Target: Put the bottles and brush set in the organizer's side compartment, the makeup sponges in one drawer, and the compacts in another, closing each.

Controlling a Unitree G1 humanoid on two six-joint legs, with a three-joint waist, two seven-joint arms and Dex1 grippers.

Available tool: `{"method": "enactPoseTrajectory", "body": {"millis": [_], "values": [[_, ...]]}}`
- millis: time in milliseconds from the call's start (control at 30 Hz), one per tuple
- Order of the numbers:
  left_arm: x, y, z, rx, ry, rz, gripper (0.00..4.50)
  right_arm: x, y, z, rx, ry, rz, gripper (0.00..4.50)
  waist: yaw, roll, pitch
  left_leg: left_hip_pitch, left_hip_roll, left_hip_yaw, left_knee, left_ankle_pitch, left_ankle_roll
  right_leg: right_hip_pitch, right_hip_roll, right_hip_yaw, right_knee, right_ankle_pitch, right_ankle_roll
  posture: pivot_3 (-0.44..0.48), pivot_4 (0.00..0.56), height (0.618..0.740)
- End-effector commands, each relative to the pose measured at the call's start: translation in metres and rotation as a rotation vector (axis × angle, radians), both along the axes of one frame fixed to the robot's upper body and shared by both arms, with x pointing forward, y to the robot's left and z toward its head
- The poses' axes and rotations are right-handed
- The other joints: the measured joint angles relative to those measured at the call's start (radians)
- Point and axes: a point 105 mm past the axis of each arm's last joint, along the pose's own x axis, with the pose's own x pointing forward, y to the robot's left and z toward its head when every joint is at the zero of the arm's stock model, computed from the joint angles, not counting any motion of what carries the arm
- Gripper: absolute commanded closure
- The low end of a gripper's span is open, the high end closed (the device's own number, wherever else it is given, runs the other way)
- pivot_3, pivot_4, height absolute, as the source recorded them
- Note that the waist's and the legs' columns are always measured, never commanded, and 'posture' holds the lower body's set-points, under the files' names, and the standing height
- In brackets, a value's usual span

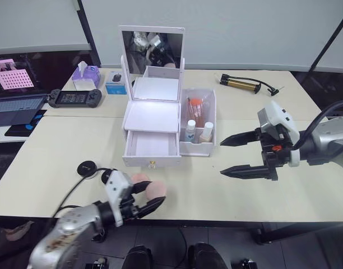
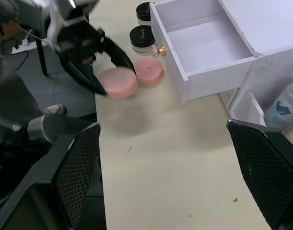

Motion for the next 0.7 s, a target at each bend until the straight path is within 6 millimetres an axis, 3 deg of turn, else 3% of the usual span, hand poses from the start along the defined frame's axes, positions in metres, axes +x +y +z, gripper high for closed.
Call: {"method": "enactPoseTrajectory", "body": {"millis": [33,133,233,367,533,700], "values": [[-0.009,0.024,0.030,0.008,0.049,-0.134,1.55,0.005,0.003,0.008,0.016,-0.053,0.005,0.00,-0.001,0.001,0.001,0.000,0.000,0.000,0.000,0.000,0.000,0.000,0.000,0.000,0.000,0.000,0.000,0.000,0.150,0.701],[0.009,0.042,0.074,-0.009,-0.004,-0.152,1.55,0.011,0.001,0.003,0.005,-0.056,-0.020,0.00,0.011,0.001,0.002,0.000,-0.001,0.001,0.000,0.000,0.000,0.000,-0.001,-0.002,0.000,-0.001,0.000,0.000,0.150,0.701],[0.027,0.045,0.116,-0.014,-0.106,-0.165,1.55,0.010,0.003,0.007,0.040,-0.058,-0.018,0.00,0.014,-0.002,0.003,-0.001,-0.001,0.003,0.001,0.000,-0.001,0.001,-0.002,-0.005,-0.001,-0.001,-0.001,0.000,0.150,0.701],[0.058,0.046,0.147,0.069,-0.230,-0.122,1.55,0.007,0.003,0.016,0.102,-0.059,-0.018,0.00,0.012,-0.002,0.004,-0.002,-0.003,0.004,0.000,0.000,0.000,0.001,-0.002,-0.004,-0.001,-0.001,0.001,0.000,0.150,0.701],[0.091,0.043,0.150,0.238,-0.323,-0.130,1.55,0.003,0.001,0.025,0.147,-0.075,-0.023,0.00,0.010,-0.002,0.004,-0.002,-0.003,0.004,0.000,0.001,-0.001,0.001,0.000,-0.004,0.000,-0.001,0.000,0.000,0.150,0.701],[0.101,0.031,0.122,0.265,-0.263,-0.263,1.55,-0.004,0.008,0.042,0.218,-0.086,-0.002,0.00,0.010,-0.002,0.004,-0.002,-0.003,0.004,0.000,0.001,-0.001,0.000,0.000,-0.003,0.000,-0.001,0.000,0.000,0.150,0.701]]}}
